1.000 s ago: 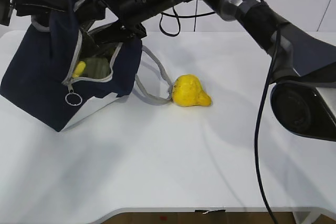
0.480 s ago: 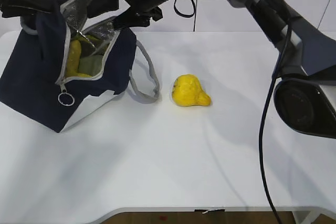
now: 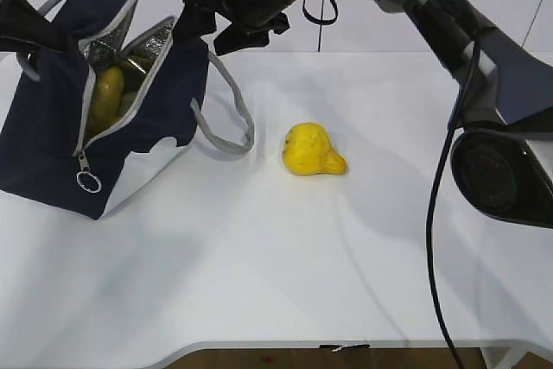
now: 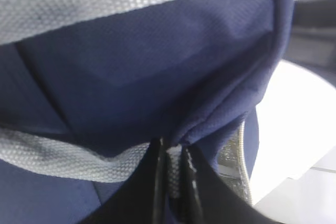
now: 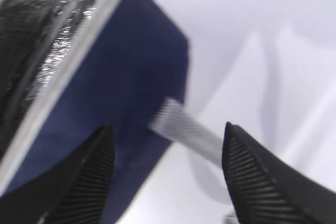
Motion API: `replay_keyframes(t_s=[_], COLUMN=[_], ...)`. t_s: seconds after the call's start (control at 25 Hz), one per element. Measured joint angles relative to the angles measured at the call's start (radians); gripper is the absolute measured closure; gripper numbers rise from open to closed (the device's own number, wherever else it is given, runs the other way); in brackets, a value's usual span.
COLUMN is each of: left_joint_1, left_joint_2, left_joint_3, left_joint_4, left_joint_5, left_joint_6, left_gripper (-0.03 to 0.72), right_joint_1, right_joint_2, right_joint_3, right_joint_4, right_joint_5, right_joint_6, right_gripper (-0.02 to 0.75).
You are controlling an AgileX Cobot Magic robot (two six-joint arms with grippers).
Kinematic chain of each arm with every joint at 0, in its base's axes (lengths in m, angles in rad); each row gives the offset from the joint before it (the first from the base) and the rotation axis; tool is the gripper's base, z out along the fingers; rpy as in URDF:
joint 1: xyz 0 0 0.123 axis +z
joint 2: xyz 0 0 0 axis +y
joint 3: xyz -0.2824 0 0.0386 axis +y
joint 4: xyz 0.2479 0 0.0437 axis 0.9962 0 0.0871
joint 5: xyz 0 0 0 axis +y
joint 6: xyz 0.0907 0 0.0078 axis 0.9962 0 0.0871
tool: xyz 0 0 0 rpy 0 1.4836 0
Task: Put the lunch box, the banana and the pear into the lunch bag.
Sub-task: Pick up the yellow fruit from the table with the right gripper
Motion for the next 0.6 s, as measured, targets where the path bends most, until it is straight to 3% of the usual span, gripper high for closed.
replay_keyframes(t_s=[0.6], left_joint_1=[0.000], left_joint_2=[0.000], left_joint_3=[0.000], left_joint_4=[0.077], left_joint_5=[0.002], left_joint_6=[-0.038], left_gripper=[0.667], right_joint_1=[-0.079], right_joint_2=[-0.020], right_joint_3=[0.000], right_joint_4=[-0.213], right_joint_5=[0.004], right_joint_6=[0.046], right_gripper=[0.257])
